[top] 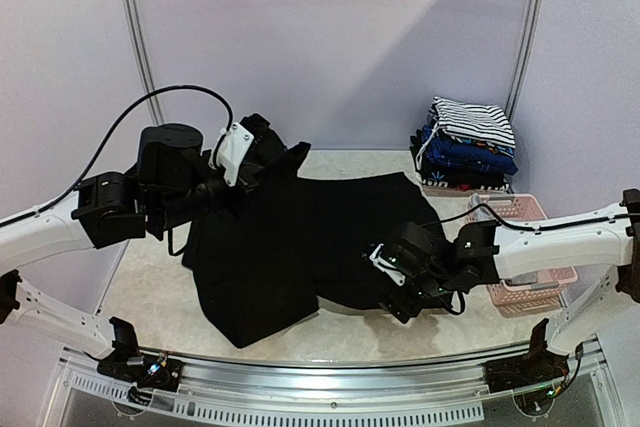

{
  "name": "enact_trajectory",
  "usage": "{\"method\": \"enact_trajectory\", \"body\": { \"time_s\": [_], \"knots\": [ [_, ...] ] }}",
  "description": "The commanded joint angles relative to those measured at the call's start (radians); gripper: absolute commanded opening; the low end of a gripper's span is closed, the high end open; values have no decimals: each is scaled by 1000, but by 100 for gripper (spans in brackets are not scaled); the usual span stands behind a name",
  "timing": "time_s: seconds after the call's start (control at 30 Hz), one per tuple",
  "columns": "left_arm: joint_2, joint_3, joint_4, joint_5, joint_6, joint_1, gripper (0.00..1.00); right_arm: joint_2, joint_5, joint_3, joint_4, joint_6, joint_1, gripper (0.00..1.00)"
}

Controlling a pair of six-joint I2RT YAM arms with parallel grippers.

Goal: Fold and stack the mixed laundry pile
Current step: Pick up the flattened shirt from the center of the board.

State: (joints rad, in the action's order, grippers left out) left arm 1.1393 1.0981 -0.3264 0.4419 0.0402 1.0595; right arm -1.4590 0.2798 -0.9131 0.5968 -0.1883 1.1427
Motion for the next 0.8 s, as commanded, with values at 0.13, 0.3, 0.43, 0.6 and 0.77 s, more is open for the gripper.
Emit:
{"method": "enact_trajectory", "body": {
  "time_s": [0.13,0.3,0.43,0.6,0.77],
  "knots": [
    [7,-20,-2,-41,-5,-39,0,-71,-91,12,15,34,-41,76],
    [4,-30,1,-48,-8,-49,0,-127,-126,13,5,27,-66,73],
    [4,-33,5,-55,-13,-56,0,-154,-133,8,1,27,-81,70],
    [4,-32,5,-64,-13,-59,0,-210,-119,-14,7,33,-83,65],
    [2,-33,5,-69,-17,-61,0,-240,-108,-28,15,31,-88,56]
  ]
}}
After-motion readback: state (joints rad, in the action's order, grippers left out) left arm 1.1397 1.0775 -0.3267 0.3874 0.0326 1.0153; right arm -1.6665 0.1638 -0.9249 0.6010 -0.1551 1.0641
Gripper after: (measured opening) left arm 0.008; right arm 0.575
